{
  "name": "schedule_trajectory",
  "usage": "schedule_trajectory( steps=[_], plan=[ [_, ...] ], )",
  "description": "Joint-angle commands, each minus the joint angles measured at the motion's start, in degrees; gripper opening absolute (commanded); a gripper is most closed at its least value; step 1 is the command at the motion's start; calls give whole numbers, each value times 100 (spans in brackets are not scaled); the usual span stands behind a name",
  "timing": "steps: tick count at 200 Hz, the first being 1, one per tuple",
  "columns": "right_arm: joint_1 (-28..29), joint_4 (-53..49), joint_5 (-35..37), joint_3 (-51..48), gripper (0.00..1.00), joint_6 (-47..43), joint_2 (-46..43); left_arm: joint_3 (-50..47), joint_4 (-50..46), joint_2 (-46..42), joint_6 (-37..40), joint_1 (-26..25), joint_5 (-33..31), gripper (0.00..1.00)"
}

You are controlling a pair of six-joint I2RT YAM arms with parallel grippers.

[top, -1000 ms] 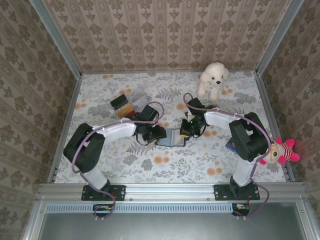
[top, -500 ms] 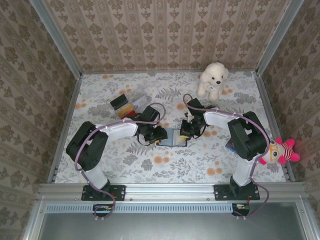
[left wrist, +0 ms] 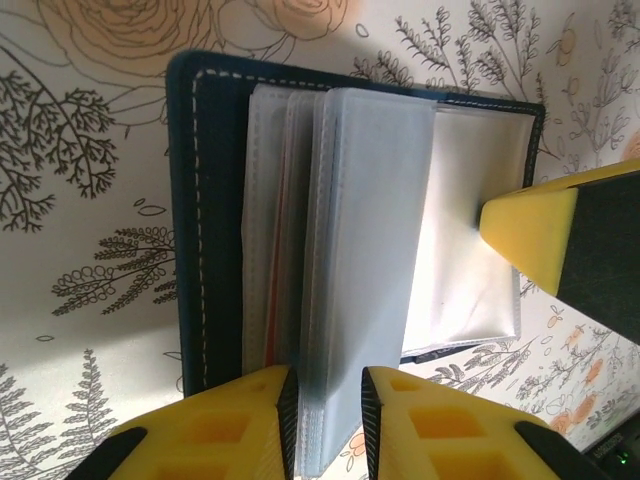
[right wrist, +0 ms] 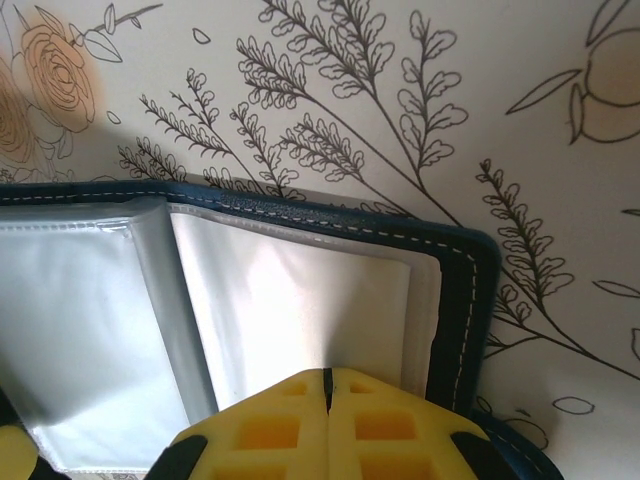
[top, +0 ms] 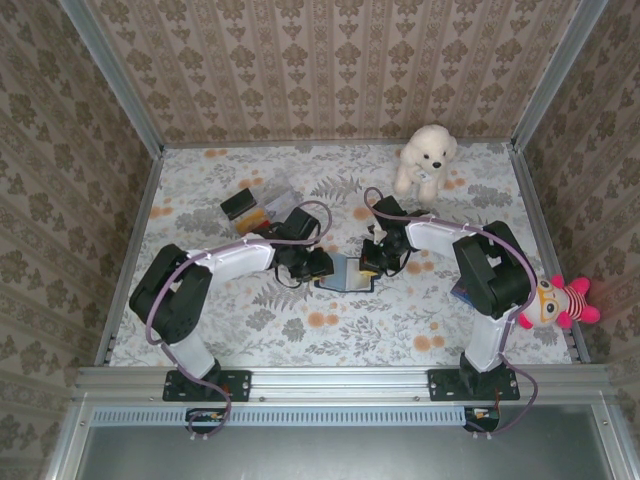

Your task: Take the credit cards out of the card holder

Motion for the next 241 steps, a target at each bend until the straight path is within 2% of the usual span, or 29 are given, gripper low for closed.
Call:
schedule_trajectory(
  steps=[1, 50, 71, 91, 138, 197, 241],
  plan=[
    [34, -213, 157, 119, 5, -108, 171, 130, -285, -73, 125, 13, -162, 28],
    [35, -231, 157, 153, 5, -121, 194, 89, -198, -278, 124, 56, -213, 35],
    [34, -231, 151, 155, 5, -117, 187, 106, -93, -248, 152, 56, -73, 27],
    [34, -231, 146, 152, 4, -130, 191, 131, -53, -121, 127, 47, -25, 26],
    [34, -231, 139, 149, 4, -138, 187, 180, -59, 172, 37, 53, -56, 34],
    [34, -240, 111, 119, 4, -174, 205, 240, 377, 341, 38, 17, 544, 27],
    [34, -240, 67, 119, 4, -228, 270, 332, 716, 370, 27, -82, 935, 26]
  ],
)
